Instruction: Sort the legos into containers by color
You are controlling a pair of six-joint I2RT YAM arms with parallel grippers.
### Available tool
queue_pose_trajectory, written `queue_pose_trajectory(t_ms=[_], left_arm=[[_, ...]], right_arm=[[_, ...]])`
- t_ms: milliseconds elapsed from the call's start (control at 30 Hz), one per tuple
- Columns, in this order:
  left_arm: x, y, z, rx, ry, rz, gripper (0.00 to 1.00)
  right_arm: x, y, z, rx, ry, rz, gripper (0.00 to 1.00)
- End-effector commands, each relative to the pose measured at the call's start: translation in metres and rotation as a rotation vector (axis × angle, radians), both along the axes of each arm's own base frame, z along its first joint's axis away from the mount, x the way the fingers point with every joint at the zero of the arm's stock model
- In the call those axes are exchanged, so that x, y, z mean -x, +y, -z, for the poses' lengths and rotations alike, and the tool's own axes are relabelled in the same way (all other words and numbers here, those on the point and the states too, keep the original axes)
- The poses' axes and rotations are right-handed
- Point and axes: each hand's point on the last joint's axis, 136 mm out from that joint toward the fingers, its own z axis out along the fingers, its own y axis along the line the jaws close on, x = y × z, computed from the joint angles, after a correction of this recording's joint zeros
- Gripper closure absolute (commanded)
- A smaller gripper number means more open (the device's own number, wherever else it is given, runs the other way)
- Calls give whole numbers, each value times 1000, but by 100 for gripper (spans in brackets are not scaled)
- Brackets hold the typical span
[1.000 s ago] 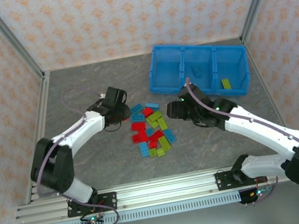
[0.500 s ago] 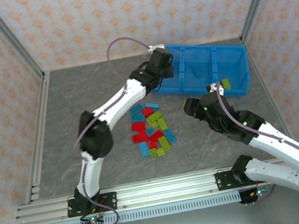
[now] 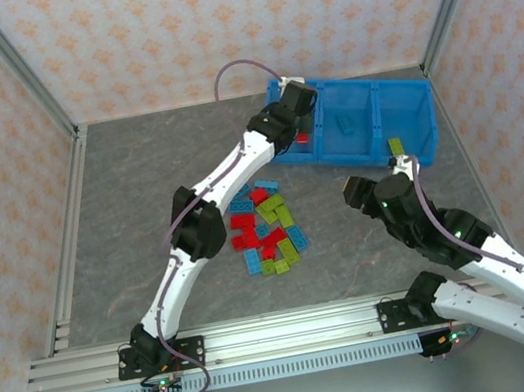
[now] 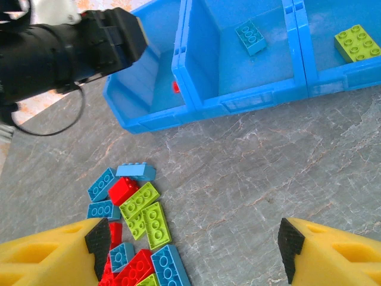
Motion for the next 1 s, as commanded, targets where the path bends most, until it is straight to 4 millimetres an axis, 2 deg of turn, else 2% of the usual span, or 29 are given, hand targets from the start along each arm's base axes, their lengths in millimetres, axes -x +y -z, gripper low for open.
queue_pose_trajectory(t_ms=[0,133,233,333,400,467,567,700,767,867,967], left_arm=[[33,16,-88,147,-79,12,54],[99,47,-121,259,-111,38,55],[154,79,-124,267,-139,53,56],[202,112,-105,208,-127,102,56],[230,126,-86,145,-101,179,55],[255,142,-62,62,-72,255,50],[273,164,-31,-13,-46,261,45],[279,174,-1,-33,-82,263,39],[278,178,13,-51,-99,257,38],[277,184,21,-70,-136,240,38],[278,190,23,-62,-166,221,34]], right_arm=[[-3,3,6,41,17,-14,23],[-12,33,14,94,94,-143,23],[-22,64,33,140,199,-256,23],[-31,94,59,156,308,-346,26],[-31,115,86,133,385,-411,28],[-26,129,115,124,460,-458,31],[-23,134,143,155,534,-478,32],[-30,152,153,119,540,-500,33],[-32,155,159,116,553,-493,37],[-30,150,173,136,594,-469,46],[-19,151,184,118,635,-483,49]])
